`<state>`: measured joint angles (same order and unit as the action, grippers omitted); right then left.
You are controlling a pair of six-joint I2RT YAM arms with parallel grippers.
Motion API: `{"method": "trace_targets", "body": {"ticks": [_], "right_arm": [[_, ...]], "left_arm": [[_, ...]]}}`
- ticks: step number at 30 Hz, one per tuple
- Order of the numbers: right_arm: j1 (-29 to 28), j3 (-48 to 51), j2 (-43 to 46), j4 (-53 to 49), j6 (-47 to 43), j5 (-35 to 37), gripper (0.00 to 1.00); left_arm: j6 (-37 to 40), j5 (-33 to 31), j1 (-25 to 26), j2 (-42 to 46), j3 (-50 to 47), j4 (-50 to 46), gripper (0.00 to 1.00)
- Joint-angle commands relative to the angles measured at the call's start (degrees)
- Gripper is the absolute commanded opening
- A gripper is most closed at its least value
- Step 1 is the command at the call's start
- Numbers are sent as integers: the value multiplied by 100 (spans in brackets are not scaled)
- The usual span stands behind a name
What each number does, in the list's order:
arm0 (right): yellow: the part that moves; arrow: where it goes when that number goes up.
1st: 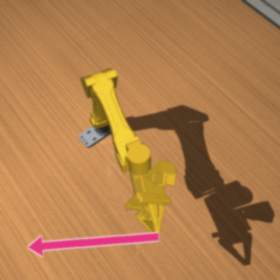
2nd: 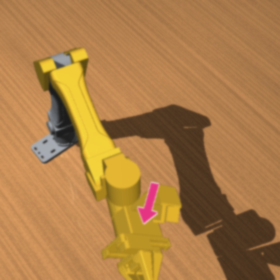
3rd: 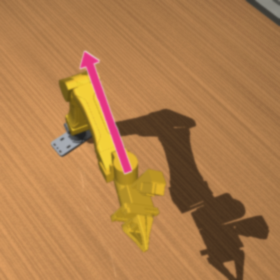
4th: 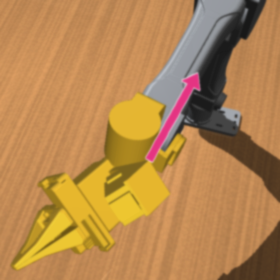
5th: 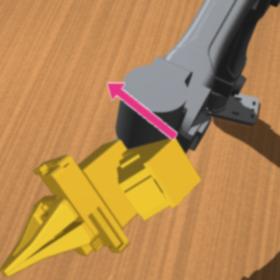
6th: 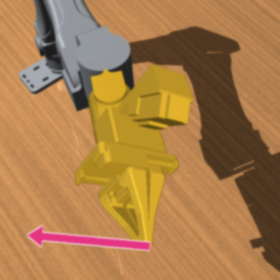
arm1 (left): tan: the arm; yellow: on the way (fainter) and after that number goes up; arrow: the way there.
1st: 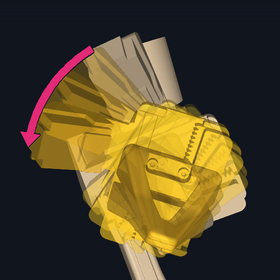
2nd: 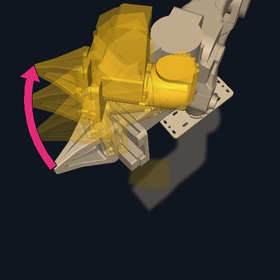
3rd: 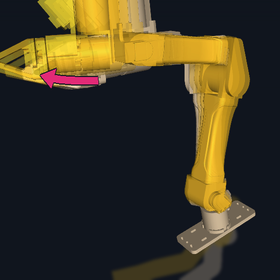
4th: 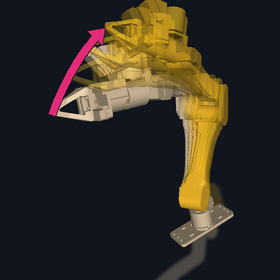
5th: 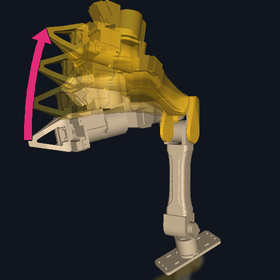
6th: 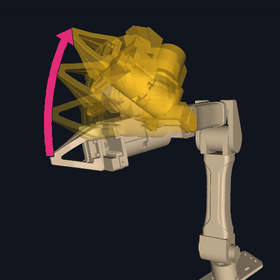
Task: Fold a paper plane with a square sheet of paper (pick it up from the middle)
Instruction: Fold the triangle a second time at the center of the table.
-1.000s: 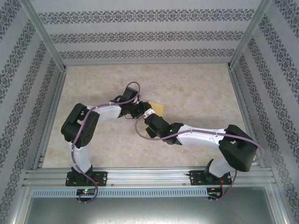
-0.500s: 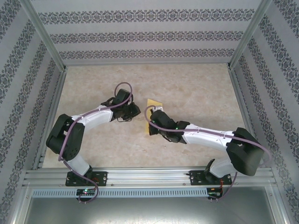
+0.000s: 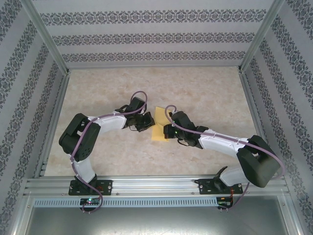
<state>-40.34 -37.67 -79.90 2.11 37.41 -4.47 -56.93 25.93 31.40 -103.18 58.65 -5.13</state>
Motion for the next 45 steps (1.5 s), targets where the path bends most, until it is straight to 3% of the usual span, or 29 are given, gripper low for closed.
{"method": "trace_targets", "body": {"ticks": [1,23,45], "right_arm": [[165,125,63,185,85,-299,0],[1054,152,-737,738,389,-1585,0],[1510,-1080,-1574,-736,-1069,-2516,0]], "left_arm": [[-83,44,86,-45,179,24,8],[-169,-284,521,-175,145,-295,8],[-328,-433,595,-532,125,-552,6]]}}
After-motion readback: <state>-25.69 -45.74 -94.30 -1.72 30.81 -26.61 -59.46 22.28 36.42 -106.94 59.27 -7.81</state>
